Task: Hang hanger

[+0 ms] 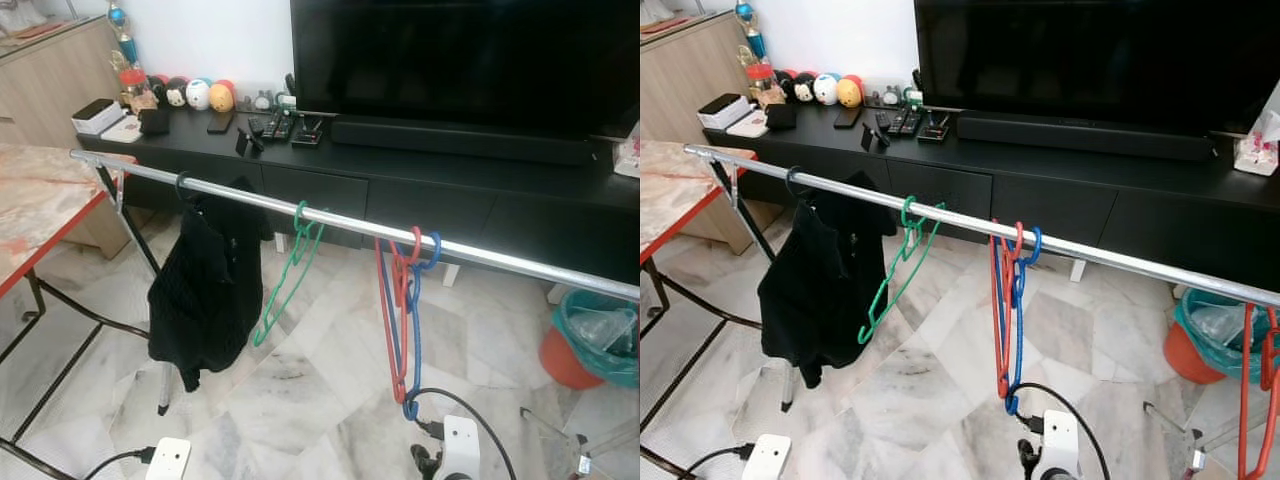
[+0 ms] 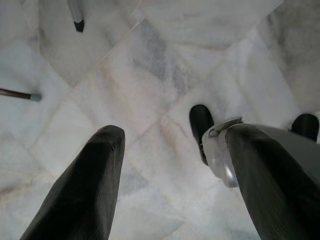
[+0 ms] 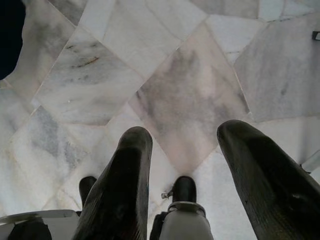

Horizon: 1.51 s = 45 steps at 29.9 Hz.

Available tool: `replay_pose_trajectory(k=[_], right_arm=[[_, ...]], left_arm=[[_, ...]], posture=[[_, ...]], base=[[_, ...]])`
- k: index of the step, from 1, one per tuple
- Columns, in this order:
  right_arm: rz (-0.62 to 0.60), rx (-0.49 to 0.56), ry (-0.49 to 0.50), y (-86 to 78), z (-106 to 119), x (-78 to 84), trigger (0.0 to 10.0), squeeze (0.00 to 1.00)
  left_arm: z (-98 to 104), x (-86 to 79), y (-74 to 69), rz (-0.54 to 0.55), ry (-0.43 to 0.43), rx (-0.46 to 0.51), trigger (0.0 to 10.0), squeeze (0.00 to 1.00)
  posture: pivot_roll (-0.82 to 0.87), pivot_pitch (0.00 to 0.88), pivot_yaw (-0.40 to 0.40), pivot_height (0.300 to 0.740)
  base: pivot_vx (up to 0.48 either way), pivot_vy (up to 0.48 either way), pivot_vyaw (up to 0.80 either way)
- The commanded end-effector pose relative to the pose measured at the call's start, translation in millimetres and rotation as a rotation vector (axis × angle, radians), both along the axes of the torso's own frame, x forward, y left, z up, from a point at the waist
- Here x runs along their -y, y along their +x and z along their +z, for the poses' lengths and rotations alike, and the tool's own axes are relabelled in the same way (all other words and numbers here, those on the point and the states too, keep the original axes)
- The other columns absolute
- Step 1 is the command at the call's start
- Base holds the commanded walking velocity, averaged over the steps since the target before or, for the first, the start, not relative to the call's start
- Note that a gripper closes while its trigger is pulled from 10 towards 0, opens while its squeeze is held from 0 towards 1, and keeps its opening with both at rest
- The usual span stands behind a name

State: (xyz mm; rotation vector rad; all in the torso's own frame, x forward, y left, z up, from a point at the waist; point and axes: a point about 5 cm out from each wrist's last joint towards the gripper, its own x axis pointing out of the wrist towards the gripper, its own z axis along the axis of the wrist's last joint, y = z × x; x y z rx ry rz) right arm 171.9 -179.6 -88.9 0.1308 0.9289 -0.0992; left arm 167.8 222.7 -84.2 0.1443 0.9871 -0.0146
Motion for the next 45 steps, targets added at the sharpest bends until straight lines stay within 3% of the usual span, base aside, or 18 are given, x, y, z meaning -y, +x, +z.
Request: replay_pose_trajectory(k=[1,16,26,35,45], right_arm=[[-0.01,-0.043,0.009,-11.0,-5,-1.1,10.0,0.0],[-0.006,-0.04,0.004,-12.3,-6,-0.9,10.0,0.0],[-0.018,-0.031,0.015,-12.9,-5,-0.4,10.0,0.0],[-0.002,-0.027,0.006,-11.1,-5,1.2,10.0,0.0],[0.007,-0.029,0.003,-10.0,-4,1.8,10.0,0.0]], left_arm=[[0,1.0,1.0,-0.005,-0.007,0.006,10.0,0.0],[-4,-5.4,-12.1,0.012,-0.009,-0.023,10.0,0.0],[1,-16.0,-7.9,0.039,-0.001,-0.01,10.0,0.0],[-2,-4.4,-7.4,0.048,-0.008,-0.015,10.0,0.0],[-3,-4.3,-10.1,0.056,-0.009,-0.017,10.0,0.0]], posture=[[-0.06,0.0,0.019,0.74],[-0.07,0.0,0.025,0.74],[-0.08,0.0,0.025,0.74],[-0.06,0.0,0.016,0.74],[-0.06,0.0,0.013,0.74]], base=[[0.0,0.0,0.0],[-0.123,0.0,0.0],[-0.333,0.0,-0.34],[-0.336,0.0,0.0],[-0.337,0.0,0.0]])
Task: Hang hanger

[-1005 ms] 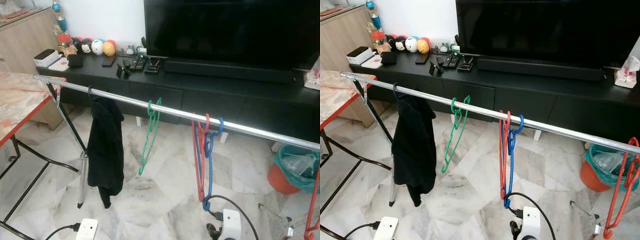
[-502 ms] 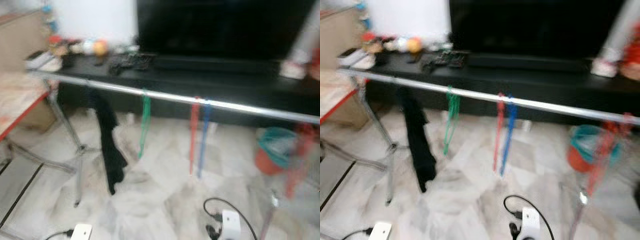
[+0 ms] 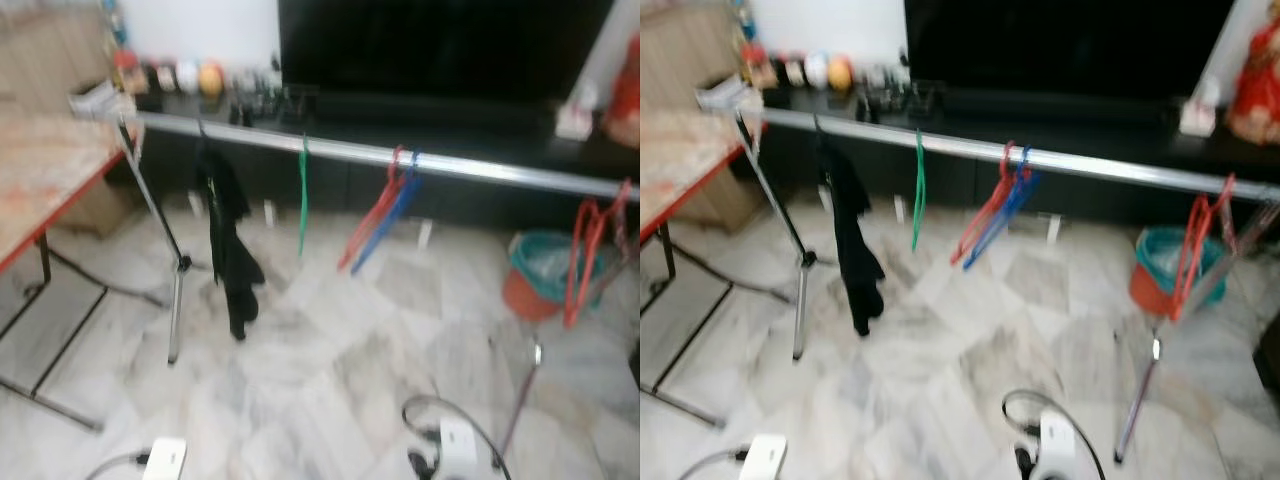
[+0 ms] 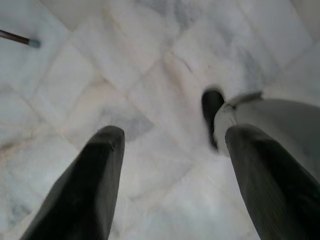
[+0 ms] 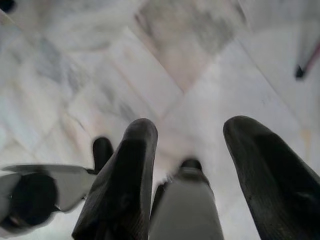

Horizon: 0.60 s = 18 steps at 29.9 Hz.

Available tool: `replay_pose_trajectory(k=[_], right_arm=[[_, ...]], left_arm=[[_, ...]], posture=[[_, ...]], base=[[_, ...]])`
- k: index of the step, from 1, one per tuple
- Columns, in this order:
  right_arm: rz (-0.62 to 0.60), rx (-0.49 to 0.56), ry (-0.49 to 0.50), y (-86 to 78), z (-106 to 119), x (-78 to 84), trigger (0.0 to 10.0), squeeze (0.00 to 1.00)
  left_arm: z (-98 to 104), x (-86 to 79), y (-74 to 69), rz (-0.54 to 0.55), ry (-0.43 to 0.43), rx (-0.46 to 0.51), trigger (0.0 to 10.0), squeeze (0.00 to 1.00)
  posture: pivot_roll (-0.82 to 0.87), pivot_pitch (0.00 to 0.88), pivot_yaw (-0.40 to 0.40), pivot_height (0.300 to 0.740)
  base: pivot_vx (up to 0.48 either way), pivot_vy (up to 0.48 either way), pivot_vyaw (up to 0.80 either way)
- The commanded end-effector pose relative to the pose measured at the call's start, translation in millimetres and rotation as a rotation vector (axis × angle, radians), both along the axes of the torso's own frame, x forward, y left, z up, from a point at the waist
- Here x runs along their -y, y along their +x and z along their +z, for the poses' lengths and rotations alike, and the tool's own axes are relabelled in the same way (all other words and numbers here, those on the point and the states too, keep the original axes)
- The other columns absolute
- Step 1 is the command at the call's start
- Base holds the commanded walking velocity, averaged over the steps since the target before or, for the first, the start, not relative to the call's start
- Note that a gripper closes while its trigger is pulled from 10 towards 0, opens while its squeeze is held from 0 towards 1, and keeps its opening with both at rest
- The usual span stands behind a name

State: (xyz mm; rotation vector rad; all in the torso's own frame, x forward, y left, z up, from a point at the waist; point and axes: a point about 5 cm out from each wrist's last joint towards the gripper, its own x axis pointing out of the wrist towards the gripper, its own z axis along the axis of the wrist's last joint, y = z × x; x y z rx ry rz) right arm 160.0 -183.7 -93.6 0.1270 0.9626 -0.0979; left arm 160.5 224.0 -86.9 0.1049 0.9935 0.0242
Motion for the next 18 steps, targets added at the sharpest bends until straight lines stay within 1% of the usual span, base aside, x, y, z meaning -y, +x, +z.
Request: replay_pose_trajectory(k=[1,10,18], right_arm=[[0.003,0.005,0.003,2.1,0.7,-2.1,10.0,0.0],[0.009,0.004,0.003,1.7,0.6,-1.4,10.0,0.0],[0.009,0.004,0.002,1.6,0.6,-0.8,10.0,0.0]], left_arm=[[-0.7,-3.1,-2.9,0.006,0.006,-0.013,10.0,0.0],[-0.2,-6.1,-3.5,0.008,0.007,-0.014,10.0,0.0],[0.1,-4.3,-2.0,0.01,-0.005,-0.007,10.0,0.0]], posture=[[-0.06,0.0,0.013,0.74],[-0.06,0.0,0.011,0.74],[-0.07,0.0,0.01,0.74]], base=[[-0.337,0.0,0.0],[-0.336,0.0,0.0],[-0.33,0.0,0.0]])
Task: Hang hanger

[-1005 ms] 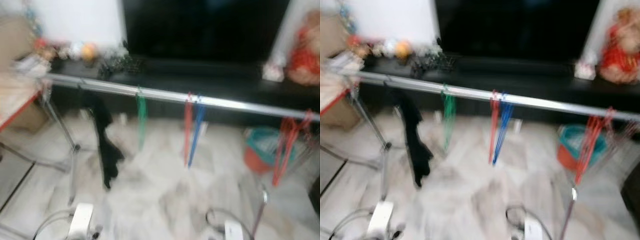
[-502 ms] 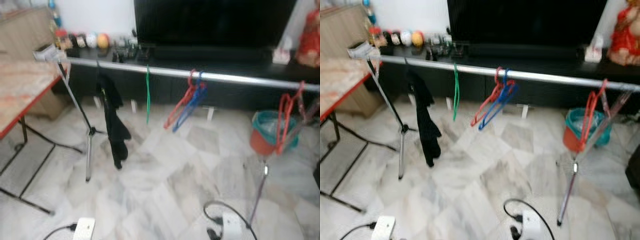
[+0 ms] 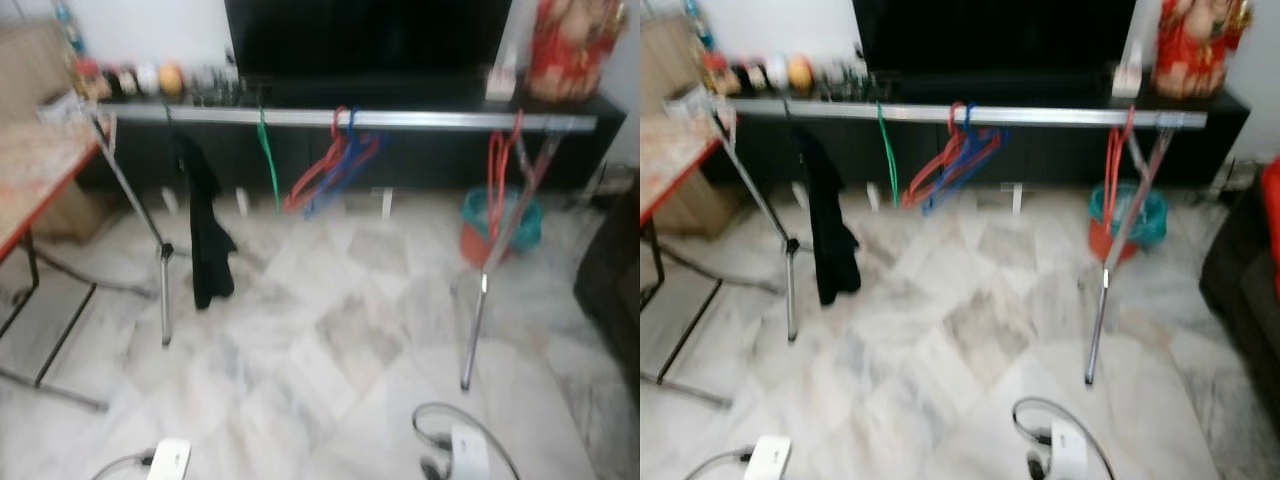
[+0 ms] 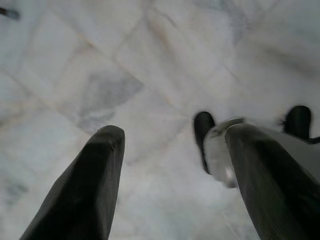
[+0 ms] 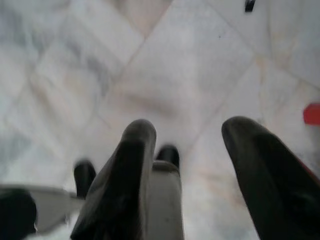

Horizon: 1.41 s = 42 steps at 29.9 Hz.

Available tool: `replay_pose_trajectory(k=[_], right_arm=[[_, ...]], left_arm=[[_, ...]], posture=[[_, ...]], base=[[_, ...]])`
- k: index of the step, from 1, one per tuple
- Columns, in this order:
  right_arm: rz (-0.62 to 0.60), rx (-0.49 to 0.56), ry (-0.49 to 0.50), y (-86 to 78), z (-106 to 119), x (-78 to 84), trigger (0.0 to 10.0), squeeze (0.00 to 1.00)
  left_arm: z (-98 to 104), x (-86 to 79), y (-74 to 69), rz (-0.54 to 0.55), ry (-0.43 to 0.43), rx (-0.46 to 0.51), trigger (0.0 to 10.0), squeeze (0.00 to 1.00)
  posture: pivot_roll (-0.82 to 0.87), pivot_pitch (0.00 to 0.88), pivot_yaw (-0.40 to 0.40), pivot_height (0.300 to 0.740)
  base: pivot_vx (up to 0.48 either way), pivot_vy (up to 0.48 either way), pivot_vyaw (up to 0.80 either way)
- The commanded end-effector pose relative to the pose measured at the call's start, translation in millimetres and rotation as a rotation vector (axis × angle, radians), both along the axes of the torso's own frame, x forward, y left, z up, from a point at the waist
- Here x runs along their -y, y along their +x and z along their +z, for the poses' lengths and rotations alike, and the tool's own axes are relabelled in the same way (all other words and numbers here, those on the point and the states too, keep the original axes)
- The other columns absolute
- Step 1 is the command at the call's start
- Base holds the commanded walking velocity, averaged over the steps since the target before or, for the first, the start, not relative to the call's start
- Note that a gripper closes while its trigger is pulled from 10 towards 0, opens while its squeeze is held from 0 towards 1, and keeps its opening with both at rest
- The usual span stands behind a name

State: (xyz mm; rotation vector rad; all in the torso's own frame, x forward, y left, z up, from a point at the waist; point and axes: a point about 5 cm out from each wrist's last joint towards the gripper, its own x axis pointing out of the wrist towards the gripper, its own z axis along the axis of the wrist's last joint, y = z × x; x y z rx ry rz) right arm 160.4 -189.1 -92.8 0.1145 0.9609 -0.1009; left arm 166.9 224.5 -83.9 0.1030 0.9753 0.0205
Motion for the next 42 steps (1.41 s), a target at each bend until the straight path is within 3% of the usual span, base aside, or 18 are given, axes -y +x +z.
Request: replay_pose_trajectory(k=[1,12,30,42], right_arm=[[0.006,0.002,0.014,1.2,0,-6.2,10.0,0.0],[-0.009,0.006,0.02,0.9,0,-6.8,10.0,0.0],[0.003,-0.003,0.024,0.6,-1,-7.5,10.0,0.0],[0.007,-0.003,0.026,0.9,-1,-7.3,10.0,0.0]], left_arm=[[-3,-3.7,-8.4,0.014,-0.002,-0.025,10.0,0.0],[-3,-2.1,-6.6,-0.005,0.005,-0.028,10.0,0.0],[-3,-8.8,-10.8,0.001,0.007,-0.035,10.0,0.0],[-5,15.2,-3.8,-0.016,-0.019,-0.027,10.0,0.0]], posture=[[-0.07,0.0,0.01,0.74],[-0.08,0.0,0.022,0.74],[-0.07,0.0,0.02,0.74],[-0.07,0.0,0.016,0.74]], base=[[-0.326,0.0,0.0],[-0.205,0.0,0.0],[0.0,0.0,-0.71],[0.0,0.0,-0.69]])
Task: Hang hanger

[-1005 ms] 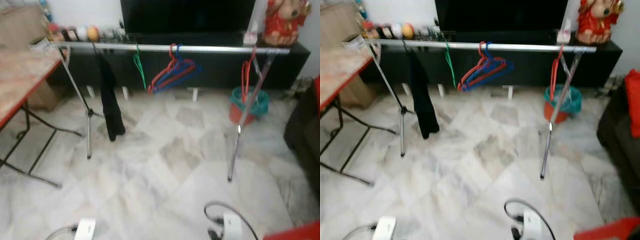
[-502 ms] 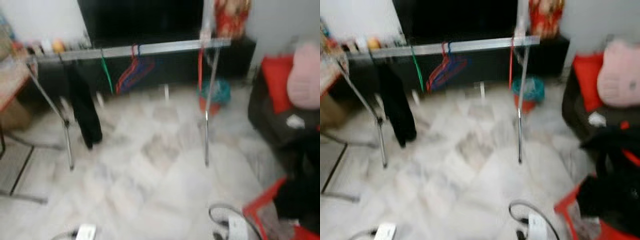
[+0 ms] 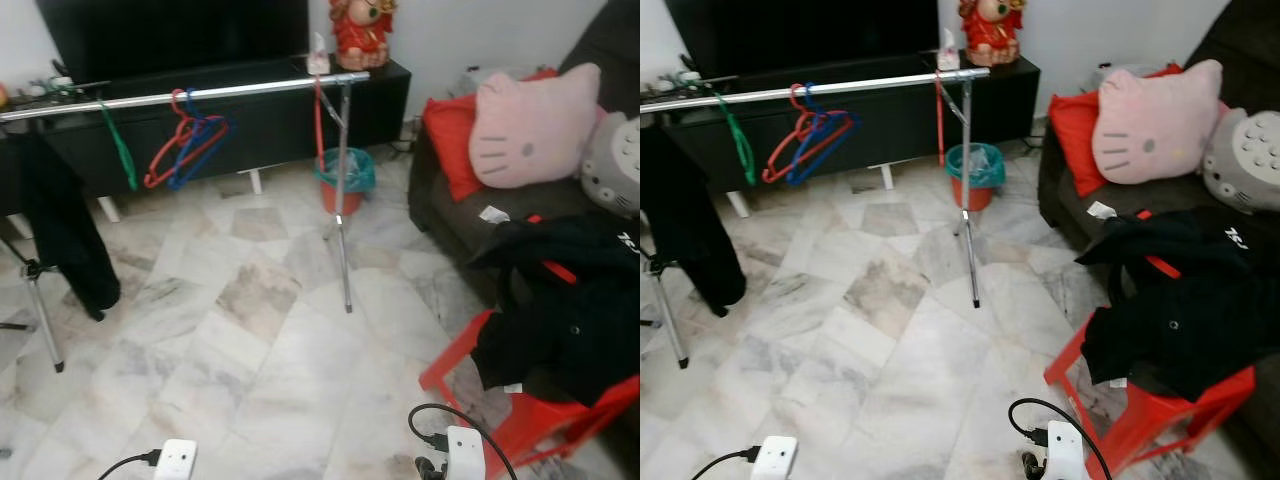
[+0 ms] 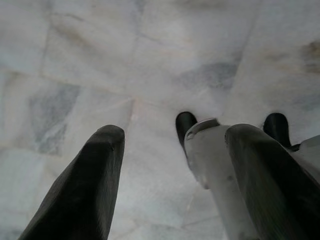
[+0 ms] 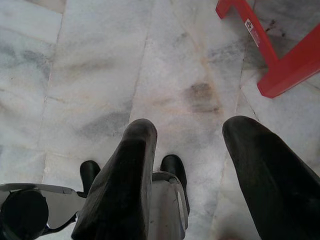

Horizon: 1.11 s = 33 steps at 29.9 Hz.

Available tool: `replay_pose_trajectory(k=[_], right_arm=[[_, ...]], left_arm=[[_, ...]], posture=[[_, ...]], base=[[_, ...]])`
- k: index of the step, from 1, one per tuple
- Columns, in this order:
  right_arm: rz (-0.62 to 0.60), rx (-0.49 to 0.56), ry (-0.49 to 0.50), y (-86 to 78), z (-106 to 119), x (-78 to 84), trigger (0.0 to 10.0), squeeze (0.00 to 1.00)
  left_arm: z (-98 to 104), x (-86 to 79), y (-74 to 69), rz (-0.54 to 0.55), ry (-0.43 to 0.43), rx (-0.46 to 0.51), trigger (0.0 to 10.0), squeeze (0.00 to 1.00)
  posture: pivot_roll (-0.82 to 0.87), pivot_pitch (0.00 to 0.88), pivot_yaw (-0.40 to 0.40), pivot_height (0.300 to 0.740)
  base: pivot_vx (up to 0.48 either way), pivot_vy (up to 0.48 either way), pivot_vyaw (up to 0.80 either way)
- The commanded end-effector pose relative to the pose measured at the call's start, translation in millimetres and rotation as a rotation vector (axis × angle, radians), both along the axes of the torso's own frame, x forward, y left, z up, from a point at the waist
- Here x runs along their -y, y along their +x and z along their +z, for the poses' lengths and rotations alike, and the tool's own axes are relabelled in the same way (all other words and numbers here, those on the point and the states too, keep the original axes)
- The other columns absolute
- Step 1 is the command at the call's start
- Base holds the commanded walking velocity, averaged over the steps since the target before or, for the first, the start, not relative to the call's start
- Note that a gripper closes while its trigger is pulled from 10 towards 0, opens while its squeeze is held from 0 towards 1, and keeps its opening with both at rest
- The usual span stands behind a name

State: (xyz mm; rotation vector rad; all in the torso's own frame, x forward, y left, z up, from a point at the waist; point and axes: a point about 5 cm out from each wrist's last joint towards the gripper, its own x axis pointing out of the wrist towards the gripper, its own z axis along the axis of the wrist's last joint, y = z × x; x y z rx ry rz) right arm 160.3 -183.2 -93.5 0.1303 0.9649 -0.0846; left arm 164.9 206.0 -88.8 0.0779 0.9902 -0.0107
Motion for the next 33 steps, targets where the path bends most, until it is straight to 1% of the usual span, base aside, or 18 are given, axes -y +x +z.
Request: replay_pose_trajectory(k=[1,3,5,6,7,8,15,19,24,33], right_arm=[[0.002,-0.001,0.005,1.1,0,-1.6,10.0,0.0],[0.002,-0.002,0.004,1.1,0,-1.7,10.0,0.0],[0.004,-0.002,0.004,1.1,0,-1.8,10.0,0.0],[0.004,0.001,0.005,1.2,0,-1.9,10.0,0.0],[0.004,0.001,0.005,1.2,0,-1.9,10.0,0.0],[-0.007,0.016,0.01,1.9,1,-2.0,10.0,0.0],[-0.012,0.023,0.006,5.3,2,-2.1,10.0,0.0],[-0.014,0.031,0.005,11.0,4,-3.5,10.0,0.0],[-0.022,0.034,0.006,13.1,5,-4.3,10.0,0.0],[-0.027,0.023,0.002,11.8,4,-6.4,10.0,0.0]], left_arm=[[-1,2.3,-0.4,-0.008,0.012,-0.011,10.0,0.0],[-1,7.3,0.9,-0.016,0.006,-0.009,10.0,0.0],[-1,5.5,-0.5,-0.024,0.007,-0.01,10.0,0.0],[-1,1.1,-2.4,-0.022,0.013,-0.012,10.0,0.0],[-1,1.1,-2.4,-0.022,0.013,-0.012,10.0,0.0],[-1,-1.2,-2.9,-0.021,0.016,-0.012,10.0,0.0],[2,-13.8,-2.0,-0.015,0.031,-0.003,10.0,0.0],[6,-18.1,5.7,-0.013,0.037,0.02,10.0,0.0],[9,-21.1,8.8,-0.01,0.041,0.03,10.0,0.0],[8,-22.1,7.4,-0.019,0.048,0.03,10.0,0.0]], posture=[[-0.07,0.0,0.016,0.74],[-0.07,0.0,0.017,0.74],[-0.07,0.0,0.017,0.74],[-0.07,0.0,0.017,0.74],[-0.07,0.0,0.017,0.74],[-0.07,0.0,0.017,0.74],[-0.08,0.0,0.022,0.74],[-0.07,0.0,0.026,0.74],[-0.08,0.0,0.036,0.74],[-0.08,0.0,0.041,0.74]], base=[[0.0,0.0,-0.68],[0.0,0.0,-0.68],[0.0,0.0,-0.68],[0.0,-0.311,0.0],[0.0,-0.311,0.0],[0.0,-0.352,0.0],[0.0,-0.364,0.0],[0.0,-0.332,0.0],[0.0,-0.303,0.0],[0.0,0.0,0.0]])
